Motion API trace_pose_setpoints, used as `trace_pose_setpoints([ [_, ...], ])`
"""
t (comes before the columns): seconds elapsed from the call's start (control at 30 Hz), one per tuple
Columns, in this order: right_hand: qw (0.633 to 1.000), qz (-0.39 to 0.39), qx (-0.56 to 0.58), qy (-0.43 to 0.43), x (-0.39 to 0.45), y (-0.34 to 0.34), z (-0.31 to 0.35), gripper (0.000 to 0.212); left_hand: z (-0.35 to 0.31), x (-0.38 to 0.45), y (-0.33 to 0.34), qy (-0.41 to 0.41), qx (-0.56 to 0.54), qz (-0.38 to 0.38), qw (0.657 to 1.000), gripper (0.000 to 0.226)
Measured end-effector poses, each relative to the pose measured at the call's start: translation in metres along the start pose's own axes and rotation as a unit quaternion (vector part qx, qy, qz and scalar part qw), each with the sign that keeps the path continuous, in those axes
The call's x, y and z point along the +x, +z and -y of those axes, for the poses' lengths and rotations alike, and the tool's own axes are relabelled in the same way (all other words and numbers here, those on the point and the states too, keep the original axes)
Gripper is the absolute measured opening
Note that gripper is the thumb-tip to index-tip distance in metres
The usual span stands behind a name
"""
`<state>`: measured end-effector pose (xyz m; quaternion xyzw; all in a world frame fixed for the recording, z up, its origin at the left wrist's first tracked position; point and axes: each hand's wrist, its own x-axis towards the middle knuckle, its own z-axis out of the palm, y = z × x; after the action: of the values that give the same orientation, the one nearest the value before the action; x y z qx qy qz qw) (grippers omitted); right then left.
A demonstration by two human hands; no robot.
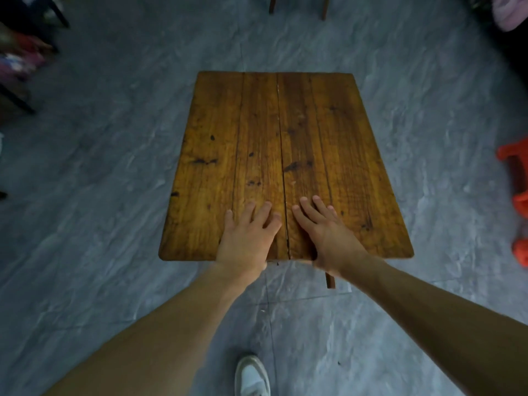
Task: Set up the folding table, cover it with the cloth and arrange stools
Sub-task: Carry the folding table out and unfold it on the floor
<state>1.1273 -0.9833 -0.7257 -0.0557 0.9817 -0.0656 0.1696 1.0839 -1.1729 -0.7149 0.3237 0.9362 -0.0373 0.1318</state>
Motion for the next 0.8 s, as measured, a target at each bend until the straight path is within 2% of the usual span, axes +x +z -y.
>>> trace_pose_setpoints([
  [0.33, 1.0, 0.001, 0.003, -0.005, 0.092, -0.039, -0.051, 0.115, 0.029, 0.106, -0.025, -0.021, -0.007, -0.001, 1.0, 0.103],
  [0.6, 0.998, 0.046, -0.035, 0.013, 0.085, -0.024, -0.07, 0.119, 0.0, 0.117, -0.016, -0.027, -0.01, 0.014, 0.999, 0.102],
  [0.8, 0.998, 0.057, 0.015, -0.002, 0.077, -0.02, -0.076, 0.12, -0.002, 0.107, -0.009, -0.012, -0.016, 0.038, 0.999, 0.1],
])
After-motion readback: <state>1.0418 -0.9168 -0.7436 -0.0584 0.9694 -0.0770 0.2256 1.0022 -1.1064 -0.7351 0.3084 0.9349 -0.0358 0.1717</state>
